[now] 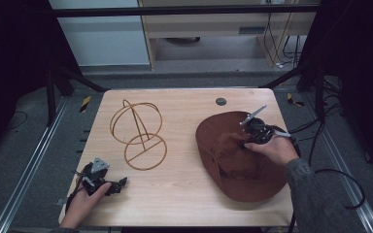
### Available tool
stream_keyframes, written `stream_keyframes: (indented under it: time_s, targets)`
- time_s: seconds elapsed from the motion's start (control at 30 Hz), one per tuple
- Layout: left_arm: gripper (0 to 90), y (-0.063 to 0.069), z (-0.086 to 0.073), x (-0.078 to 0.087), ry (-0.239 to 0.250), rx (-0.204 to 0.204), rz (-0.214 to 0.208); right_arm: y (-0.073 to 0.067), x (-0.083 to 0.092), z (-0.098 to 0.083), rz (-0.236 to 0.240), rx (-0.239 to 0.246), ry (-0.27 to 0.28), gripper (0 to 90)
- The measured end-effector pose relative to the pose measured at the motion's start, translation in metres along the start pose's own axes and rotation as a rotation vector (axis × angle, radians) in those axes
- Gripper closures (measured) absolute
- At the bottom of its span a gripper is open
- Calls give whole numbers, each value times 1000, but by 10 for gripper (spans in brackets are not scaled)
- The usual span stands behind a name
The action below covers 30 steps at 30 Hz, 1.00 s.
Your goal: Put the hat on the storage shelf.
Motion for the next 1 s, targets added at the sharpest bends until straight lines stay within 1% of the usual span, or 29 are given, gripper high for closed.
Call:
stream_keyframes:
  time_s: [0.1,0.2,0.37,0.4,0.43,0.5,0.6,0.77,0.9,0.93,0.97,1.0]
  targets:
    - [0,0,0,0,0,0,0,0,5,3,8,-7,21,889]
    - [0,0,0,0,0,0,-1,0,12,6,6,-2,33,891]
    - [0,0,0,0,0,-2,-3,-4,26,18,9,-9,76,891]
    - [0,0,0,0,0,-2,-3,-4,26,18,9,-9,76,891]
    - [0,0,0,0,3,1,-2,-5,33,24,7,-12,101,890]
    - [0,0,0,0,2,0,-2,-6,39,30,4,-26,124,891]
    - [0,0,0,0,0,-1,-2,-6,47,39,-8,-22,159,891]
    - [0,1,0,0,2,2,0,-5,58,52,-31,-19,212,891]
    - [0,1,0,0,2,1,-1,-7,66,61,-34,-26,255,891]
    - [0,1,0,0,2,1,-1,-7,66,61,-34,-26,255,891]
    - [0,1,0,0,2,1,-1,-9,69,67,-37,-22,277,891]
    - [0,1,0,0,2,1,-1,-9,70,69,-38,-22,281,891]
Point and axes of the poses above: each handheld gripper's, and its own axes: x roughly backward along the jaws, z roughly out of its top, y roughly to its right, the point moved 8 cm from there along -x, roughly forward along the jaws, and after that the axes turned 15 degrees about y, right-handed, at the moved point
